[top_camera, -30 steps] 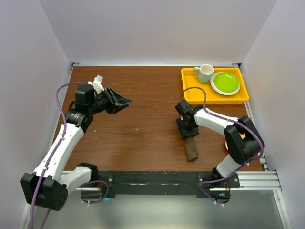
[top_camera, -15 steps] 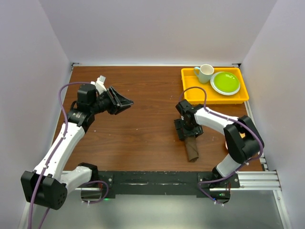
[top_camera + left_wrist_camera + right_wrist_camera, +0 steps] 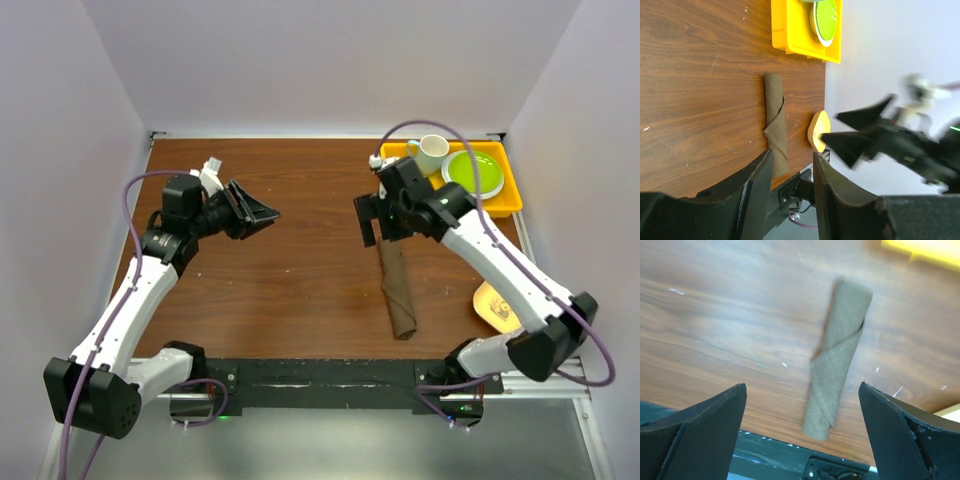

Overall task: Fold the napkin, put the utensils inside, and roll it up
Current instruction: Neatly place the rolled napkin to the corner

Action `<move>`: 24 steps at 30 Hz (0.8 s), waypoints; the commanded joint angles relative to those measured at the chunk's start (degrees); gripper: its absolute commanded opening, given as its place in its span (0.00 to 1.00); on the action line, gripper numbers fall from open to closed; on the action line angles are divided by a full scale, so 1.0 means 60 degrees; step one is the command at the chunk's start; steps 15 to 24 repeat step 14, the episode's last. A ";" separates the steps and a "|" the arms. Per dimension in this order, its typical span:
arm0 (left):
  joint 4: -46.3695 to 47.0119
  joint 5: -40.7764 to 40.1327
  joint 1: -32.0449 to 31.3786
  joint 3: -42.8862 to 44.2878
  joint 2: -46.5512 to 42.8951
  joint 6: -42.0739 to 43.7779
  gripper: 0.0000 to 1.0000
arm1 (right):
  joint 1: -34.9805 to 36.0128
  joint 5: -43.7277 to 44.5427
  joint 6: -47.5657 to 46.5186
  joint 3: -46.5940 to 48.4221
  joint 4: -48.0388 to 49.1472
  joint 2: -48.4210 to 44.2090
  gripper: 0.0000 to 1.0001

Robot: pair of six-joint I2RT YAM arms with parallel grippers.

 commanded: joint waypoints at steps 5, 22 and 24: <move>-0.0337 -0.0263 -0.0054 0.1020 -0.0021 0.0495 0.43 | 0.0081 0.0712 -0.0665 0.2502 -0.1384 -0.1654 0.98; -0.0410 -0.0542 -0.0054 0.0902 0.0052 0.0554 0.43 | 0.0066 0.1399 -0.0181 0.1928 -0.0767 -0.2930 0.98; -0.0410 -0.0542 -0.0054 0.0902 0.0052 0.0554 0.43 | 0.0066 0.1399 -0.0181 0.1928 -0.0767 -0.2930 0.98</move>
